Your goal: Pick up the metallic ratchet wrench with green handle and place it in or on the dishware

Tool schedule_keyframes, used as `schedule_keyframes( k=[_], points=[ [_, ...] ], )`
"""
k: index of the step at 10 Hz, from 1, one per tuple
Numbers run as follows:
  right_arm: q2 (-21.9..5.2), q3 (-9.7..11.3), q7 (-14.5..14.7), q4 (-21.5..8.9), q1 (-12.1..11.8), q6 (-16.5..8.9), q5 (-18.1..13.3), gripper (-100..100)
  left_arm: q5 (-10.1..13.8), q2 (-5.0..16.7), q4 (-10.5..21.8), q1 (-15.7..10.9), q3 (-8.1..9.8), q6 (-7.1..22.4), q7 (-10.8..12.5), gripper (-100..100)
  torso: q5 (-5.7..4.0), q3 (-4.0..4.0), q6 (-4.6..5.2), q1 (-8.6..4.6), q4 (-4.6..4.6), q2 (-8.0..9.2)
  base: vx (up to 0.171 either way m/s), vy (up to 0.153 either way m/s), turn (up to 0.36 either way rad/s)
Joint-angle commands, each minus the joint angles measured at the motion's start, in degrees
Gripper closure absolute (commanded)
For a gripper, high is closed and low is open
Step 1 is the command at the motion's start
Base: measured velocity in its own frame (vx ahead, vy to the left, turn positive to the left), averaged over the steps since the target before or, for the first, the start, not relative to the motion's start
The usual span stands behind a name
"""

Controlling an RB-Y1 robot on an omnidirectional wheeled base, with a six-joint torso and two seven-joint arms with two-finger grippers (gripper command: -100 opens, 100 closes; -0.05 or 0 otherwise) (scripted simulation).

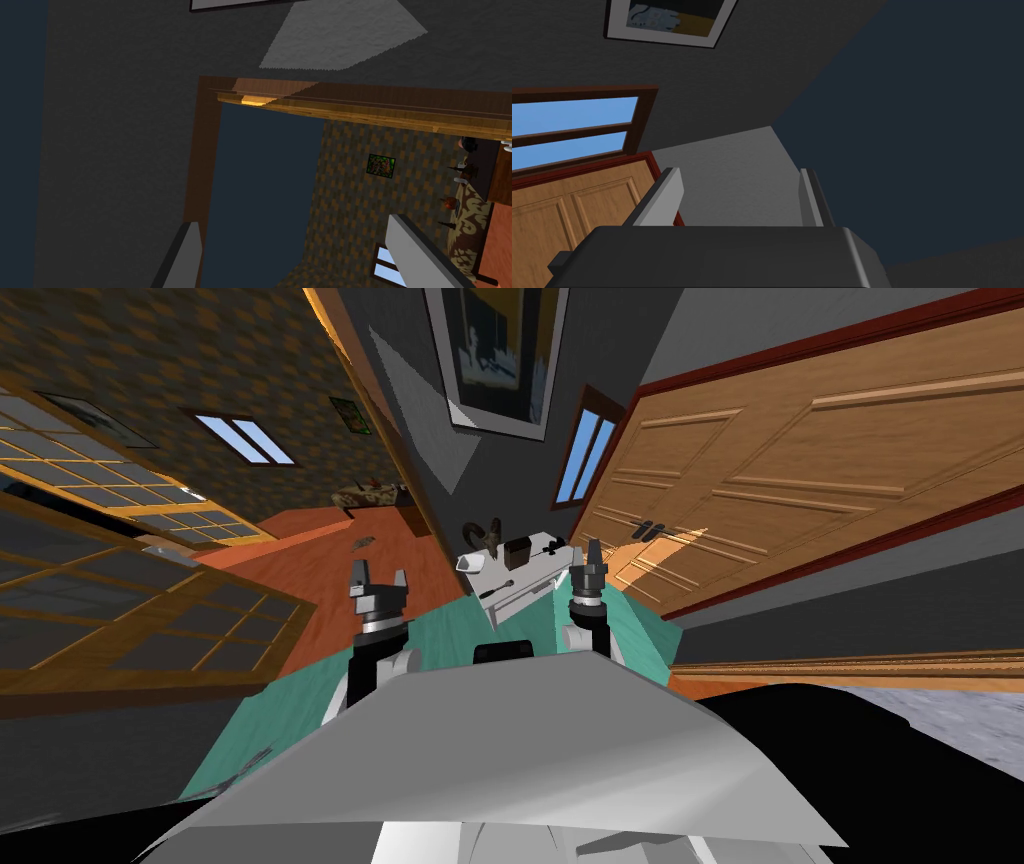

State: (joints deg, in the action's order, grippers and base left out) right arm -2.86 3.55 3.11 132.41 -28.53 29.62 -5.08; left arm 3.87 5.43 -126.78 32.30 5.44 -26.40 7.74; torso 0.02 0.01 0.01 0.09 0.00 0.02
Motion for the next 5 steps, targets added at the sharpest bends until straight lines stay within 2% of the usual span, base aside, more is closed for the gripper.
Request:
schedule_keyframes(
  k=[1, 3, 4, 5],
  points=[
    [0.00, 0.00, 0.00, 0.00, 0.00, 0.00, 0.00, 0, 1.67, 1.18, -0.32, 0.58, 1.93, 2.86, 1.78, -100, 0.00, 0.00, 0.00, 0.00, 0.00, 0.00, -0.003, 0.012, -0.125],
    [0.00, 0.00, 0.00, 0.00, 0.00, 0.00, 0.00, 0, 3.89, 1.98, -0.26, 1.28, 4.31, 6.99, 4.01, -100, -0.01, -0.01, 0.01, -0.03, 0.00, -0.01, 0.000, 0.003, -0.181],
    [0.00, 0.00, 0.00, 0.00, 0.00, 0.00, 0.00, 0, 3.89, 1.98, -0.26, 1.28, 4.31, 7.09, 4.01, -100, -0.01, -0.01, 0.00, -0.06, -0.01, -0.02, 0.003, 0.001, -0.053],
    [0.00, 0.00, 0.00, 0.00, -0.01, 0.00, 0.00, 0, 5.09, 2.26, -0.11, 1.66, 5.52, 9.19, 5.20, -100, -0.02, -0.02, -0.02, -0.07, -0.01, -0.03, 0.009, -0.008, -0.123]
  ],
)
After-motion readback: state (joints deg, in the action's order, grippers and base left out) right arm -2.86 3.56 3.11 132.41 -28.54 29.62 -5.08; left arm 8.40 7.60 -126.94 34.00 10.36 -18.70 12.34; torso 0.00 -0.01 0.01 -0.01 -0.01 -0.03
